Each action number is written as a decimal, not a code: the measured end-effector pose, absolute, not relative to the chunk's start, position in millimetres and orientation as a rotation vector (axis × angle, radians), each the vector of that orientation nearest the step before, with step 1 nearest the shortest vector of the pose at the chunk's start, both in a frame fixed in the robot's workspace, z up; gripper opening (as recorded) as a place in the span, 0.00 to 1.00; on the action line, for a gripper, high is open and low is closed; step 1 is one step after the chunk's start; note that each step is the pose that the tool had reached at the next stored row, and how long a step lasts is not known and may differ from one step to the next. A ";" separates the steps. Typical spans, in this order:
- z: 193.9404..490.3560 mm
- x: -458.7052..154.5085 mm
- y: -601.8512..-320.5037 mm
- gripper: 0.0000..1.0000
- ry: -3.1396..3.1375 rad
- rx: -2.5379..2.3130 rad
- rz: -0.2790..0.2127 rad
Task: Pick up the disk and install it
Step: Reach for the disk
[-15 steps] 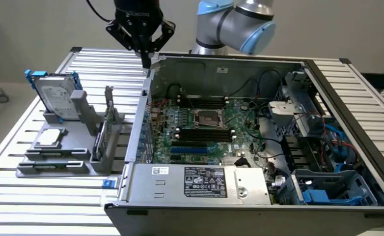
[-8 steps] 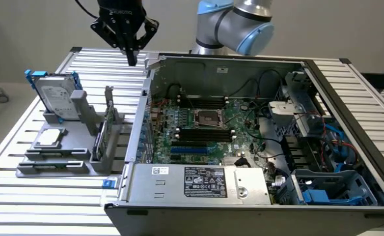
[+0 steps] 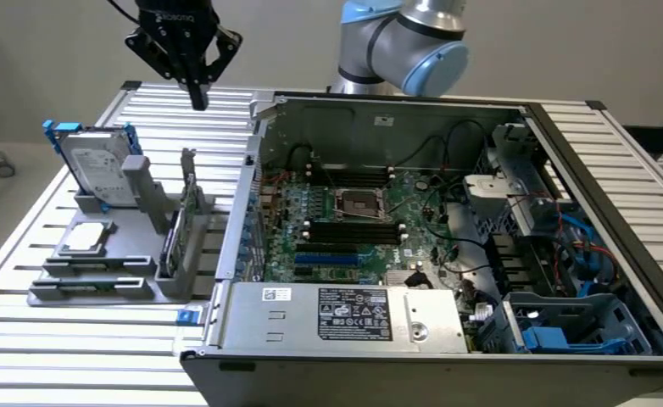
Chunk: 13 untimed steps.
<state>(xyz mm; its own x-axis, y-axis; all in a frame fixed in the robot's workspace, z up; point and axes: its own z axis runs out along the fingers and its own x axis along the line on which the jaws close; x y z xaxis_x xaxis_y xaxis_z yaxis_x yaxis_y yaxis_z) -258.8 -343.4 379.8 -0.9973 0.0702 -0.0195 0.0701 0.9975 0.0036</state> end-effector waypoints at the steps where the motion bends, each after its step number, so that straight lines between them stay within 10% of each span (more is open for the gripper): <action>1: 379.7 -263.3 -342.2 0.11 3.121 0.109 0.000; 13: 377.5 -317.8 -327.8 0.11 3.139 0.109 -0.054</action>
<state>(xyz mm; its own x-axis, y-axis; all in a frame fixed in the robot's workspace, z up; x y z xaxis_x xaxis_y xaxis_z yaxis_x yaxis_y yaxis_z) -317.8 -327.8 377.5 -0.9976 0.0696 -0.0014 0.0696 0.9970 -0.0341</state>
